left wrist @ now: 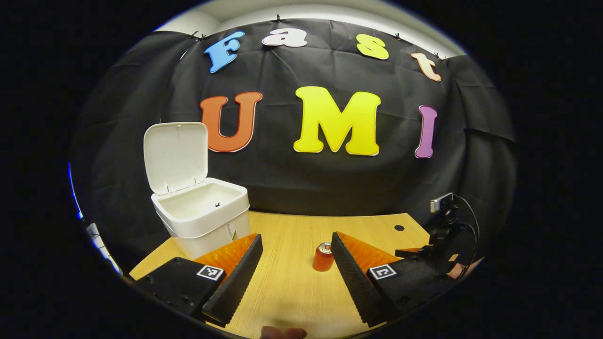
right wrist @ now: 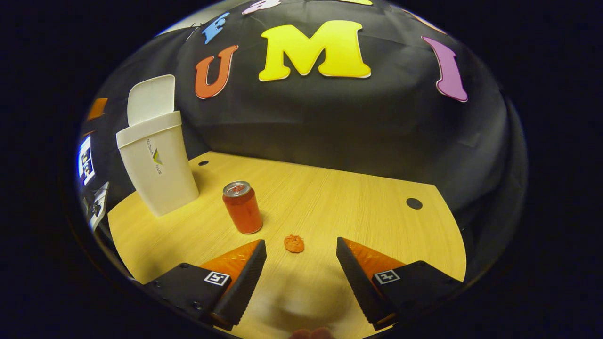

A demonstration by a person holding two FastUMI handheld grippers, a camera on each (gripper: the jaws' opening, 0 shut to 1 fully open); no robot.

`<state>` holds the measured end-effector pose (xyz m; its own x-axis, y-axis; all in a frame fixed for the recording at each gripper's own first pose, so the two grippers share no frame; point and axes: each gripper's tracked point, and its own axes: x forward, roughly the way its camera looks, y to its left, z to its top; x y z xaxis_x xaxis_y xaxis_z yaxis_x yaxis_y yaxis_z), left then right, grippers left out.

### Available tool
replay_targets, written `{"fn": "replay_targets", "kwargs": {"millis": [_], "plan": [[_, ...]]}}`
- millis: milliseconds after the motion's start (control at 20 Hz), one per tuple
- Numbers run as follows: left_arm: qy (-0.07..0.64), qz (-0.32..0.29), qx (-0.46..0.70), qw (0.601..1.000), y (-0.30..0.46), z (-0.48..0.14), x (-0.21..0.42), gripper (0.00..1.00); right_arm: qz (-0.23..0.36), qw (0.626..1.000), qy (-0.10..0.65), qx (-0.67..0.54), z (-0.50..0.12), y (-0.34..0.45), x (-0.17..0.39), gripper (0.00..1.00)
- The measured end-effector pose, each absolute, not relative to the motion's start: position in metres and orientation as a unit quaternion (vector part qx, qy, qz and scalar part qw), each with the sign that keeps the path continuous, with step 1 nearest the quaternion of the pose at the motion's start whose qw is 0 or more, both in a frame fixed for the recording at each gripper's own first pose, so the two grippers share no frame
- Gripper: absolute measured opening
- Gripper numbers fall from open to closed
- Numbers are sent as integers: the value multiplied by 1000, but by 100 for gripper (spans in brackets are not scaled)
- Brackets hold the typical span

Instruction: Press the lid of the desktop garbage bin to open it, pick up the crumpled paper on the desktop and throw it into the bin, then pick up the pop can on the desktop and drop it into the bin, and finally close the garbage bin lid.

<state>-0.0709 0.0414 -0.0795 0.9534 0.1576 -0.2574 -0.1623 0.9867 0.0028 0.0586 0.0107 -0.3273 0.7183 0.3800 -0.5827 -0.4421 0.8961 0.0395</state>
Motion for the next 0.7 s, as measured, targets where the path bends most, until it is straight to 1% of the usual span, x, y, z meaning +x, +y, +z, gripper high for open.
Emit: {"fn": "replay_targets", "kwargs": {"millis": [250, 700], "plan": [[141, 129, -12, 982, 62, -84, -91, 96, 236, 901, 355, -85, -382, 22, 67, 95], [171, 171, -29, 970, 67, -107, -117, 96, 246, 887, 383, -80, -421, 43, 89, 95]]}}
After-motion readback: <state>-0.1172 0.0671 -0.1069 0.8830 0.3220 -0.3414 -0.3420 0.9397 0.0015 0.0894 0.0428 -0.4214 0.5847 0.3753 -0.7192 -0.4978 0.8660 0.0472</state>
